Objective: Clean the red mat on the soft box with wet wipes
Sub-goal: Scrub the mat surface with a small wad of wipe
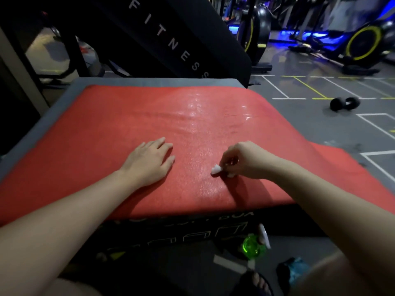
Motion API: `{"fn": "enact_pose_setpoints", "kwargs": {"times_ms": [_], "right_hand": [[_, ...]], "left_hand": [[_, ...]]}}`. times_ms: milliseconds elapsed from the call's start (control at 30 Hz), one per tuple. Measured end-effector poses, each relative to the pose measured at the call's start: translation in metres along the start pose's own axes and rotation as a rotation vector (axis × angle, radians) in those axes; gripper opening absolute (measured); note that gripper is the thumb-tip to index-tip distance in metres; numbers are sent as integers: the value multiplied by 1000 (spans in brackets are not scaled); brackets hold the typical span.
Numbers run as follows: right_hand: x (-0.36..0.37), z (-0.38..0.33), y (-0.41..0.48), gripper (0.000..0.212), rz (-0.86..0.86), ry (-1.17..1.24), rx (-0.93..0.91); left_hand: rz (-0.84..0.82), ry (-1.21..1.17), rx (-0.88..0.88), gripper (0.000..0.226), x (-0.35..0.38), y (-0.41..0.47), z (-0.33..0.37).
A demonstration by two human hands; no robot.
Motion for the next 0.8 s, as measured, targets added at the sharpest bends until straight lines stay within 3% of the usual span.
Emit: {"fn": "enact_pose_setpoints", "kwargs": {"times_ms": [100, 167, 267, 367, 600, 700, 800], "right_hand": [[8, 0, 1, 9, 219, 18, 3], [12, 0, -1, 10, 263, 104, 75], [15, -2, -13, 12, 153, 118, 118], [14, -8, -37, 13, 32, 18, 25], [11, -4, -72, 36, -76, 123, -47], [17, 0, -77, 53, -11, 147, -79], [31, -7, -77, 44, 157, 49, -181]], "left_hand": [[-10, -22, -10, 55, 1, -12, 6], [-7, -21, -12, 55, -1, -18, 12], [-16, -14, -10, 55, -3, -25, 16], [-22, -15, -1, 56, -6, -32, 21], [-42, -59, 66, 59, -15, -46, 47], [-123, -56, 184, 75, -23, -55, 70], [-303, -29, 243, 103, -15, -62, 82]]}}
Point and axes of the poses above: each hand's wrist, its own y-axis towards the middle knuckle, its own x-axis out of the palm, z = x × y, the point moved 3 cm from there along y, towards the middle knuckle
